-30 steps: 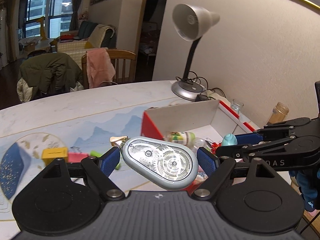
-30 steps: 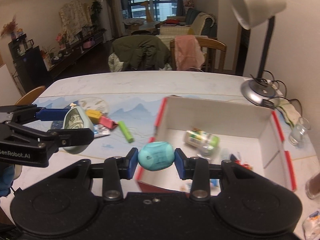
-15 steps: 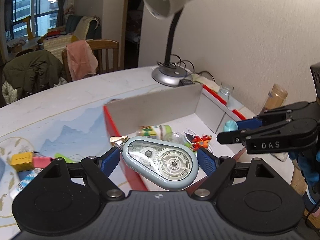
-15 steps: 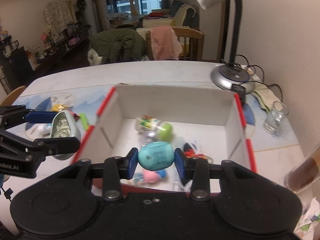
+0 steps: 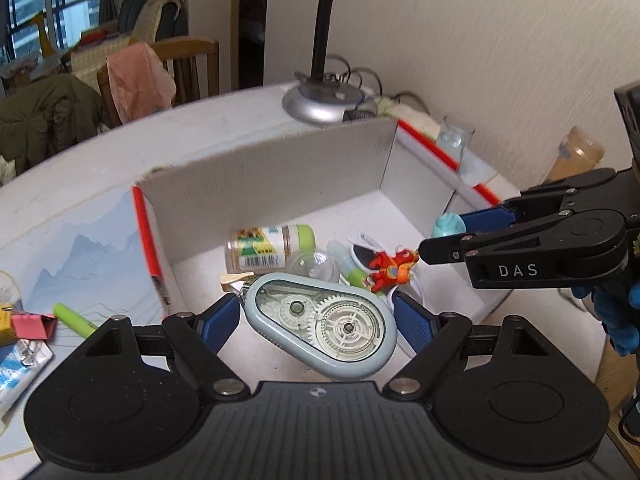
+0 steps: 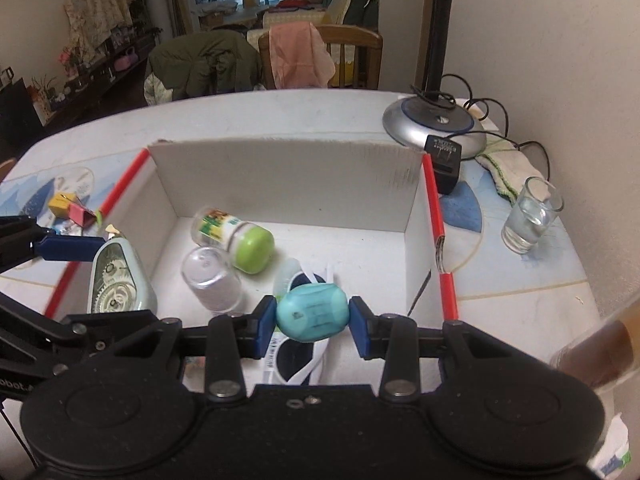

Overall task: Organize rigid objects
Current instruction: 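Carry the tape dispenser and teal eraser into the shoebox and open both tools, then withdraw both tools from the shoebox toward the remaining items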

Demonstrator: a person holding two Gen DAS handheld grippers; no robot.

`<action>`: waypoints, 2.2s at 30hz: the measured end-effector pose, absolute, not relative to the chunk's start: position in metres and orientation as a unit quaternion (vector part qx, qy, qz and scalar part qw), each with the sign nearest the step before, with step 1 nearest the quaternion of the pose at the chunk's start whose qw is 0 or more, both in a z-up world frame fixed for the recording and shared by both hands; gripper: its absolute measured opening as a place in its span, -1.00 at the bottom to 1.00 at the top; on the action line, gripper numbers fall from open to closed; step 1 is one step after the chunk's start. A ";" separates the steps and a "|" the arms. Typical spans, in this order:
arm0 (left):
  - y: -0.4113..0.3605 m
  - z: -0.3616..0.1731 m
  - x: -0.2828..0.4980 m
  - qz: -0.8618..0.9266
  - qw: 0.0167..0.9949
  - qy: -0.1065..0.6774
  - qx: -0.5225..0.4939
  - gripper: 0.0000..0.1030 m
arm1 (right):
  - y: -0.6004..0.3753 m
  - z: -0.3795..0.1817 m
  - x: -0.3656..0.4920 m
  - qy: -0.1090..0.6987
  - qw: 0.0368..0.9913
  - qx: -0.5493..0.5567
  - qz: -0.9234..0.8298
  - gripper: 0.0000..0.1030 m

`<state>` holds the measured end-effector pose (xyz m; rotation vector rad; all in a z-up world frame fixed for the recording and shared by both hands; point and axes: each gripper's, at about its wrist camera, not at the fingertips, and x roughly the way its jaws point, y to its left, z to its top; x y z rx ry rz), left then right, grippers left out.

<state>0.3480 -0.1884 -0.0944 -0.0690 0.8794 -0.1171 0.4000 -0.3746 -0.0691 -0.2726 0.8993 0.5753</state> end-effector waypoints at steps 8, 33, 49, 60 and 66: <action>-0.195 -0.114 0.372 -0.045 0.889 0.456 -0.020 0.64 | -0.365 -0.094 0.420 0.446 0.828 -0.161 0.299 -0.27; -0.200 -0.123 0.389 -0.054 0.876 0.480 -0.001 0.44 | -0.360 -0.100 0.422 0.456 0.817 -0.181 0.303 -0.01; -0.186 -0.093 0.358 -0.048 0.898 0.435 -0.040 0.44 | -0.373 -0.066 0.399 0.428 0.840 -0.151 0.298 0.16; -0.172 -0.061 0.328 -0.051 0.916 0.392 -0.060 0.44 | -0.370 -0.036 0.372 0.397 0.856 -0.138 0.300 0.36; -0.162 -0.048 0.312 -0.053 0.923 0.374 -0.069 0.45 | -0.367 -0.023 0.357 0.386 0.863 -0.126 0.301 0.45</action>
